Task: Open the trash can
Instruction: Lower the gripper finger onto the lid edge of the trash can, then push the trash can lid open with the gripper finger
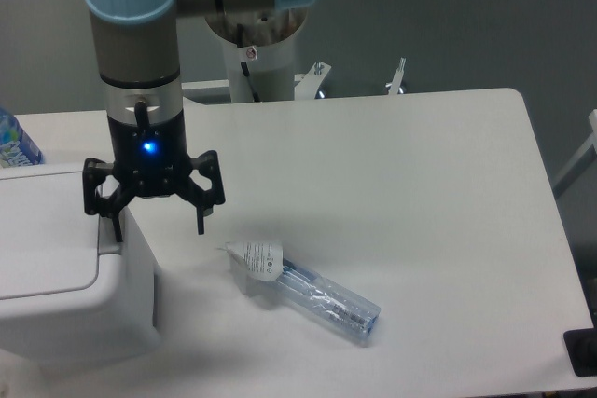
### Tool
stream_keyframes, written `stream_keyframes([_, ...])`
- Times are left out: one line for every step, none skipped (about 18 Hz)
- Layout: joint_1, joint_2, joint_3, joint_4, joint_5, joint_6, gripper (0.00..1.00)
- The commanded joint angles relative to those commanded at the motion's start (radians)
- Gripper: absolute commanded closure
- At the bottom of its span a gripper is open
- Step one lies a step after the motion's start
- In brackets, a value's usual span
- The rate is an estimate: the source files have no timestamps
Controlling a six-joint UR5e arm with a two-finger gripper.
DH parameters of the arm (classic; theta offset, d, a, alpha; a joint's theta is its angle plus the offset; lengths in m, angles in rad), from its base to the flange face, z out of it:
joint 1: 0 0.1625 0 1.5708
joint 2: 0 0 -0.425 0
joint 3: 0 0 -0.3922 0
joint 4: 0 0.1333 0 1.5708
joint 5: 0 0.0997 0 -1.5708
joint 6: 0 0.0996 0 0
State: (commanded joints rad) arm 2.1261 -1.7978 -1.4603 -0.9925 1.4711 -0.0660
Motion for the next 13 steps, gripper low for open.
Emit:
stream_keyframes([0.0, 0.0, 0.0, 0.0, 0.0, 0.0, 0.0])
stream_keyframes([0.0, 0.0, 0.0, 0.0, 0.0, 0.0, 0.0])
stream_keyframes([-0.002, -0.002, 0.0, 0.0, 0.0, 0.0, 0.0])
stream_keyframes([0.0, -0.003, 0.0, 0.0, 0.0, 0.0, 0.0])
stream_keyframes([0.0, -0.003, 0.0, 0.0, 0.002, 0.0, 0.0])
stream_keyframes([0.0, -0.005, 0.0, 0.0, 0.0, 0.0, 0.0])
stream_keyframes([-0.002, -0.005, 0.002, 0.0, 0.002, 0.0, 0.0])
stream_keyframes([-0.002, -0.006, 0.002, 0.0, 0.002, 0.0, 0.0])
stream_keyframes([0.0, -0.006, 0.002, 0.0, 0.0, 0.0, 0.0])
stream_keyframes([0.0, -0.008, 0.002, 0.0, 0.002, 0.0, 0.0])
stream_keyframes([0.0, -0.008, 0.002, 0.0, 0.0, 0.0, 0.0])
stream_keyframes([-0.002, -0.006, 0.006, 0.0, 0.0, 0.0, 0.0])
stream_keyframes([0.0, -0.005, 0.014, 0.0, 0.0, 0.0, 0.0])
